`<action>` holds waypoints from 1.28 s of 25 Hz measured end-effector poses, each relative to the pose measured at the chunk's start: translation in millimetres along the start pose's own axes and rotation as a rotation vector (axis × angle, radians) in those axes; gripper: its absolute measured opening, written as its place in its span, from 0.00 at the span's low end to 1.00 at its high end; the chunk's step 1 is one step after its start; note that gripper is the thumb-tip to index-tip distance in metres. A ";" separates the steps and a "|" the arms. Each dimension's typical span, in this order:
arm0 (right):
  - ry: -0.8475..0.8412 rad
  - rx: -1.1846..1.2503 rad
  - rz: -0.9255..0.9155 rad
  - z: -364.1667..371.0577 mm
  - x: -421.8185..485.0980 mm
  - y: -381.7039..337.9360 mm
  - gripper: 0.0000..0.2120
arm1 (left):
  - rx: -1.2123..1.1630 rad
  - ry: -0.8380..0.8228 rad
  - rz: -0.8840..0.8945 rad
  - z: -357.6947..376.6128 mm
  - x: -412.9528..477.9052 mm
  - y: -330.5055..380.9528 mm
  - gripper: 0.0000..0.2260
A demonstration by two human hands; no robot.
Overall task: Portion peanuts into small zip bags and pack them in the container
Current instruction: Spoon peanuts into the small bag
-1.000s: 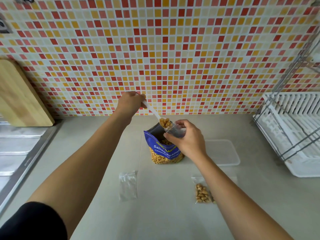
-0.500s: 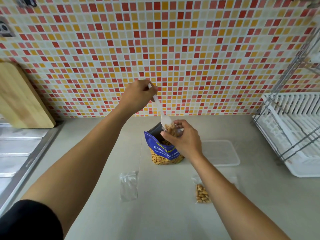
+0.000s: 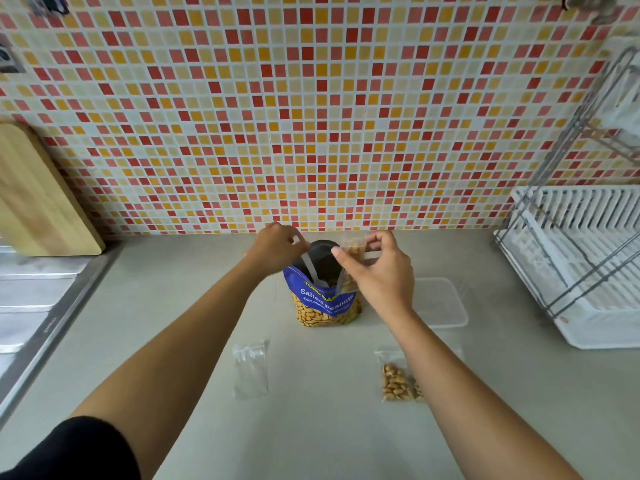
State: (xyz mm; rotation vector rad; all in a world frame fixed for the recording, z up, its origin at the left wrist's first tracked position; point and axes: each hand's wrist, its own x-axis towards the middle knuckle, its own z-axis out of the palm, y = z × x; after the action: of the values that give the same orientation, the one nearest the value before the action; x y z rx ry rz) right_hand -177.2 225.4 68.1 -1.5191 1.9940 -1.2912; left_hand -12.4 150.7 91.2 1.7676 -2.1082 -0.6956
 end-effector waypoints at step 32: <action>-0.552 0.249 0.341 -7.2 -29.7 120.8 0.07 | -1.058 -0.250 -0.363 163.4 -107.7 2.9 0.04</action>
State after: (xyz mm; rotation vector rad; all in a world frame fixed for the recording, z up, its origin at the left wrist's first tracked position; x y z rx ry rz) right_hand -243.1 258.2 -32.4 -1.1858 1.5779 -0.8277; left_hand -78.8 284.0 -35.7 1.4265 -1.0793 -1.7727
